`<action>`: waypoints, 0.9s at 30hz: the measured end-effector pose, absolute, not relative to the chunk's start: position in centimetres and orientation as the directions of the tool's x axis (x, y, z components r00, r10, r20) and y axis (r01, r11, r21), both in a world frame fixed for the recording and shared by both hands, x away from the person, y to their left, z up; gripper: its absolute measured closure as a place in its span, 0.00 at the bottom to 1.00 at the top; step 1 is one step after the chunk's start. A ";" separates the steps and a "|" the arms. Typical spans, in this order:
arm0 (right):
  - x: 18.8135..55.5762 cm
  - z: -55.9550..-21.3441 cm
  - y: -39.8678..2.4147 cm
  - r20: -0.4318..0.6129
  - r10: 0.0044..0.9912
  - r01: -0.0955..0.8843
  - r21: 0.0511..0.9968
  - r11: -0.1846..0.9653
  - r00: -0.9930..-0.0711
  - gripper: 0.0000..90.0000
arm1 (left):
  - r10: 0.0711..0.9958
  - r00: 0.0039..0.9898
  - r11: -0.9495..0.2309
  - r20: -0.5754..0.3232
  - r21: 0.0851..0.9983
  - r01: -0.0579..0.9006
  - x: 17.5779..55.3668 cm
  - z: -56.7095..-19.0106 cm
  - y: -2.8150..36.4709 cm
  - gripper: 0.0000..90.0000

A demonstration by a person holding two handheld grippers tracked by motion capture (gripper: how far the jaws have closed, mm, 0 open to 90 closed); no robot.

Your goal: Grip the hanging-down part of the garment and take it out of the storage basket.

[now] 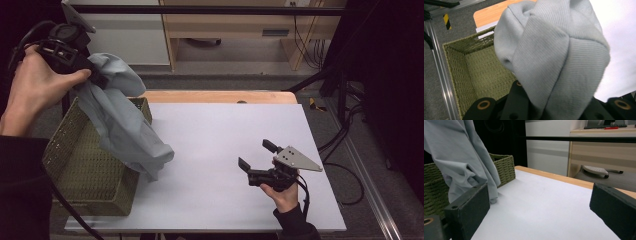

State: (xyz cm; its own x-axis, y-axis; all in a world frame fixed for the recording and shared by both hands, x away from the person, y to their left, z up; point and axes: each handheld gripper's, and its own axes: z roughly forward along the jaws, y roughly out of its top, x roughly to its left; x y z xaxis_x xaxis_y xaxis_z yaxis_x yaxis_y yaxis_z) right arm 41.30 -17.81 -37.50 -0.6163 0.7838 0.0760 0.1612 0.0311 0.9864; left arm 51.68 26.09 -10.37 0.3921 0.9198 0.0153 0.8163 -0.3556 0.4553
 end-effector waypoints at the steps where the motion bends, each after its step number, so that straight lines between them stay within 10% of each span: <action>1: 41.2 -37.7 -18.0 0.072 0.786 0.160 0.986 0.035 -0.614 0.03 | 0.920 0.391 -0.354 0.014 0.455 0.817 51.7 -10.4 26.1 0.89; 27: 38.7 -40.9 -21.5 0.097 0.837 0.178 0.984 0.000 -0.538 0.02 | 0.924 0.383 -0.342 0.002 0.454 0.823 51.8 -10.7 26.5 0.89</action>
